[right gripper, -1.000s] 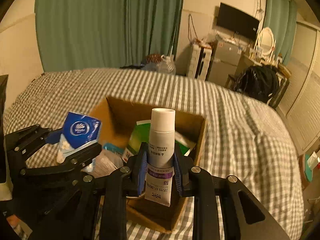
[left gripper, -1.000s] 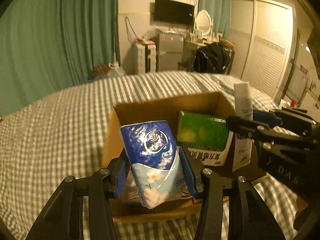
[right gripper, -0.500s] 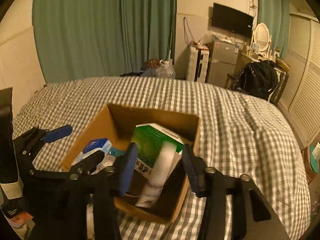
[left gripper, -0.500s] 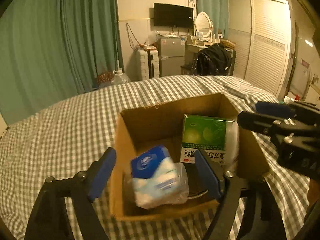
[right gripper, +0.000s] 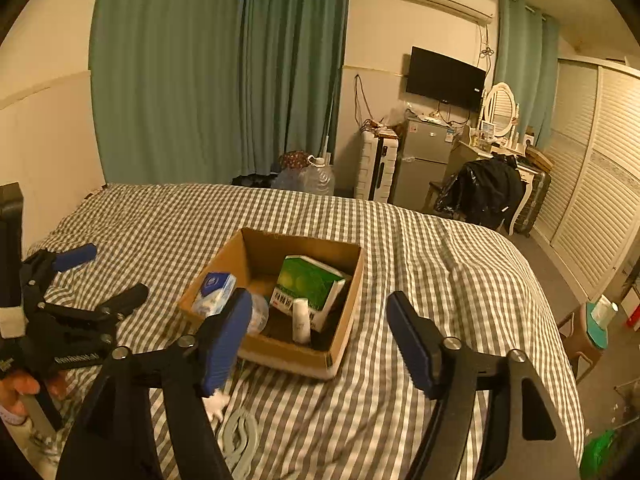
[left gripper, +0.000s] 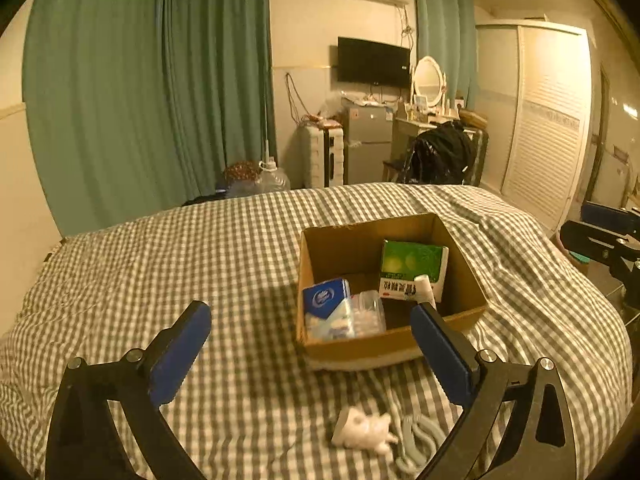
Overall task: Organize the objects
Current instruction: 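Drop the tissue pack and spray bottle into the box, opening both grippers, then grasp the grey-green plastic clip with the right gripper while the left grasps the white plush toy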
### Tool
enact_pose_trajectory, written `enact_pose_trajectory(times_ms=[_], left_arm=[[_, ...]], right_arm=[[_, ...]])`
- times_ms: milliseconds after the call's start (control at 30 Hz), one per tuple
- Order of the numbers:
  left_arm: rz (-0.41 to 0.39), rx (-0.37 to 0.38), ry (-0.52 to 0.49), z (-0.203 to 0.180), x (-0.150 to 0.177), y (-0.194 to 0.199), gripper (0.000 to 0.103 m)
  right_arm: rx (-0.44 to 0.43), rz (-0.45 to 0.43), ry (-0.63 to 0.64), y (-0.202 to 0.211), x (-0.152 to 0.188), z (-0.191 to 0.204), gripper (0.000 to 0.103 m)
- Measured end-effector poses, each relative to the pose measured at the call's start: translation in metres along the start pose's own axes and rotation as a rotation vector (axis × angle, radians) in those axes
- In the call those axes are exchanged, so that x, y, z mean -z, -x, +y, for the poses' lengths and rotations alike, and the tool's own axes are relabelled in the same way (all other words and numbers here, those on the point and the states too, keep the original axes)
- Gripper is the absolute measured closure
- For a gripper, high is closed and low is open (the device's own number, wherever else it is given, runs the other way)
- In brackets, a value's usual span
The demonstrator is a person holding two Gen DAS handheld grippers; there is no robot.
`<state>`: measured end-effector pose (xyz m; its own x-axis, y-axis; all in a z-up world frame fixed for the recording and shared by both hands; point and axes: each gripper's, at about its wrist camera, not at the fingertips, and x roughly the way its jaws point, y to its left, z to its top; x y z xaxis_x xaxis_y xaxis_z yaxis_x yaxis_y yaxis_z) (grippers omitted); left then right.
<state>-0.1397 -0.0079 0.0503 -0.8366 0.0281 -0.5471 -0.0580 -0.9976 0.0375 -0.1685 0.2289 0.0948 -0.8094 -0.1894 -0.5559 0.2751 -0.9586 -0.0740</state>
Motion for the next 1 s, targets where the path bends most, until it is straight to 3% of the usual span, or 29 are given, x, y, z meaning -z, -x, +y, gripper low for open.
enact_pose_trajectory(times_ms=[167,333,433,600,700,1000], left_arm=[[-0.023,-0.002,-0.003,0.011,0.033,0.027,0.000],[0.013,-0.046,0.043,0.020,0.077,0.024,0.000],[0.019,-0.073,0.077,0.023,0.103,0.017,0.000],[0.097,-0.102,0.018,0.015,0.139,-0.008,0.000],[0.137,-0.105,-0.013,0.011,0.158,-0.024,0.000],[0.193,-0.093,-0.004,0.019,0.180,-0.051,0.000]], right_arm=[[-0.015,0.013,-0.014,0.015,0.039,0.008,0.022],[-0.035,0.079,-0.022,0.003,0.089,0.029,0.020],[-0.039,0.130,-0.010,-0.018,0.115,0.045,0.020],[-0.023,0.254,0.039,-0.064,0.159,0.071,0.020],[-0.034,0.328,0.041,-0.090,0.173,0.079,0.020],[-0.022,0.436,0.060,-0.143,0.191,0.096,0.020]])
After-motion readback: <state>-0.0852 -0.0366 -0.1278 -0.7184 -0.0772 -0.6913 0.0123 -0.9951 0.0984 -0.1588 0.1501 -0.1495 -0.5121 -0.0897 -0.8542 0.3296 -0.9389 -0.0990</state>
